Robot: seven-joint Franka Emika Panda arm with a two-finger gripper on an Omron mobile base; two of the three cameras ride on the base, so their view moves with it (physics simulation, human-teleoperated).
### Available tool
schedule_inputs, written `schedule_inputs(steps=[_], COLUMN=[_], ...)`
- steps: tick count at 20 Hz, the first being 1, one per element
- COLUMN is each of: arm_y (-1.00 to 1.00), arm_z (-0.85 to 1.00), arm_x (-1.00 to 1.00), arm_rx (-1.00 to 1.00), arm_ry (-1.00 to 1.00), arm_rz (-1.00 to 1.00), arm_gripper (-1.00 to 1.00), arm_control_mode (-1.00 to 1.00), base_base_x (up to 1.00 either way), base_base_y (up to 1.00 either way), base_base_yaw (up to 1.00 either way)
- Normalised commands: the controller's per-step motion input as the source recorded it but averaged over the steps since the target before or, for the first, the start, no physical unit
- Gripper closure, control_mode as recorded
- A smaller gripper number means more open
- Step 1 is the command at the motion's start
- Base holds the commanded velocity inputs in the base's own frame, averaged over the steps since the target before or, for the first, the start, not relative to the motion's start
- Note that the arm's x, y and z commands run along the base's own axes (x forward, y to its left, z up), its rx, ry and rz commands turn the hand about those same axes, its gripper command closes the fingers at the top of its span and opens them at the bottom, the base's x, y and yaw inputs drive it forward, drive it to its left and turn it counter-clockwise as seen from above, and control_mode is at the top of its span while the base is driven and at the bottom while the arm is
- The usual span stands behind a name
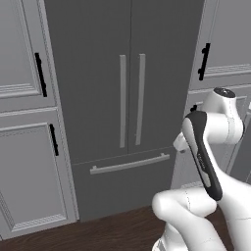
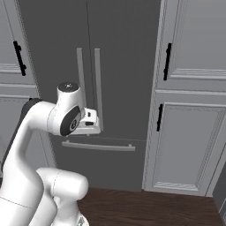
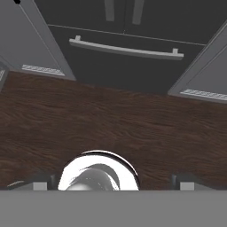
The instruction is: Grab a lemon wedge from the fridge and one ice cube from the ice bowl, and put them in the glass of lemonade.
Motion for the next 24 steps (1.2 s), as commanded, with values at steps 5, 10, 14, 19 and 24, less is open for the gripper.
schedule_inputs(steps=[5, 10, 14, 19, 24], arm_y=[0.0, 0.03, 0.07, 0.0, -0.02], arm_z=[0.0, 0.16, 0.74, 0.96, 0.81], arm_x=[0.0, 0.04, 0.0, 0.0, 0.36], arm_rx=[0.0, 0.01, 0.05, 0.07, 0.06], arm_ry=[0.0, -0.08, -0.43, -0.55, -0.37], arm_rz=[0.0, 0.0, 0.04, 0.06, 0.03], arm_gripper=[-1.0, -1.0, -1.0, -1.0, -1.0], arm_control_mode=[1.0, -1.0, -1.0, -1.0, -1.0], base_base_x=[0.0, 0.04, 0.0, 0.0, 0.0], base_base_y=[0.05, 0.06, 0.0, 0.0, 0.0], base_base_yaw=[0.0, 0.0, 0.0, 0.0, 0.0])
